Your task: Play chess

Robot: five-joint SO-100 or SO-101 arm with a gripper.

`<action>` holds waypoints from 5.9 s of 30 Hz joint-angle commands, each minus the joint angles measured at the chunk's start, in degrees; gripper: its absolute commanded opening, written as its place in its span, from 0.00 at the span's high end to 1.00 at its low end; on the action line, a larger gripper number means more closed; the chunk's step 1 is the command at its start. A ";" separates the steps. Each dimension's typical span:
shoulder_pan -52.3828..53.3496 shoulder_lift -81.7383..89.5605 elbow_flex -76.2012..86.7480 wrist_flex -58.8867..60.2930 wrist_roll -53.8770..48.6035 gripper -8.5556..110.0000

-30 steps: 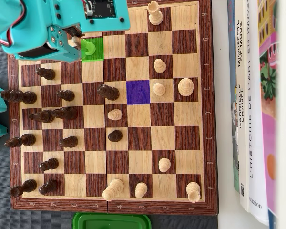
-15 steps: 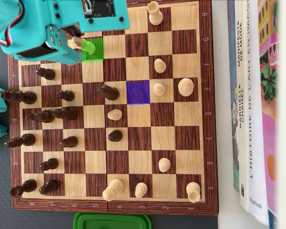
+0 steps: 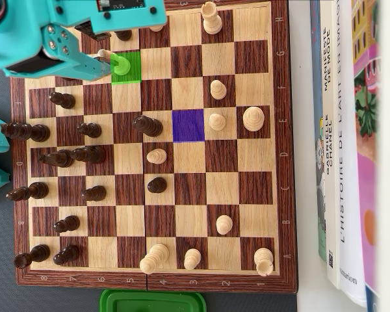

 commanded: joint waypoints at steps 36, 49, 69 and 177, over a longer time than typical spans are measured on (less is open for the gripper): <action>30.23 33.22 3.87 8.88 -18.19 0.80; 30.23 47.64 24.26 -10.63 -18.19 0.80; 29.88 65.30 46.58 -36.12 -18.11 0.80; 29.79 82.88 70.31 -170.95 -16.52 0.80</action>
